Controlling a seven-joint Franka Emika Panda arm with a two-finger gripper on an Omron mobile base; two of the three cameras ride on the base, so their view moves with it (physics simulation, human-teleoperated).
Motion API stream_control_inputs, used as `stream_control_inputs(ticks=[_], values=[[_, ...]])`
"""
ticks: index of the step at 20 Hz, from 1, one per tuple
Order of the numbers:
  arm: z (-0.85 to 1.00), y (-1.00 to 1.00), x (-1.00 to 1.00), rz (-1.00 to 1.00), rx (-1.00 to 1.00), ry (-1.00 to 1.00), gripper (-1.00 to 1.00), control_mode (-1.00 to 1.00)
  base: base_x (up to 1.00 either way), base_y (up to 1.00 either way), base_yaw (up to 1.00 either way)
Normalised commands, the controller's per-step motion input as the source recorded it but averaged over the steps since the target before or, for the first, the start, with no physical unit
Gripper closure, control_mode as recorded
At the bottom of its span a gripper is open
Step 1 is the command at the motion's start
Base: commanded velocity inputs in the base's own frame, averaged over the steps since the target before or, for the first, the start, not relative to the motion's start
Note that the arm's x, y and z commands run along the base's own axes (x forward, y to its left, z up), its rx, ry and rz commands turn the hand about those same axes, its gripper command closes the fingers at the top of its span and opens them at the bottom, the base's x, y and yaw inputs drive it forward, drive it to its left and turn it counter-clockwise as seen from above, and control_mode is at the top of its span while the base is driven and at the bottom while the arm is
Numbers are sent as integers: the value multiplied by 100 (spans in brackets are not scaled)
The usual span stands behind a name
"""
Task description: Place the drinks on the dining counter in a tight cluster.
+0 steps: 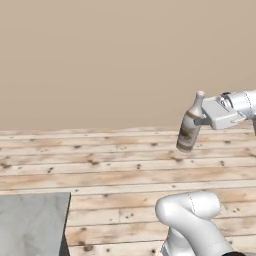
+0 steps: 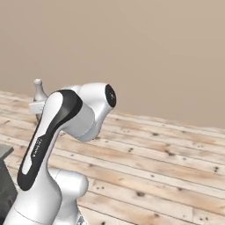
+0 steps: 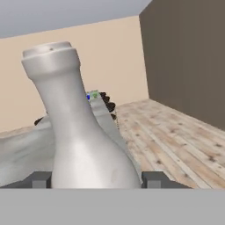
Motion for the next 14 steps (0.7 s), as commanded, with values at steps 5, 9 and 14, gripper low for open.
stream_control_inputs(ticks=[5,9,14], values=[[0,0,0,0,0,0,100,100,100,-11,68],[0,0,0,0,0,0,100,100,100,-6,80],[0,0,0,0,0,0,100,100,100,-6,84]])
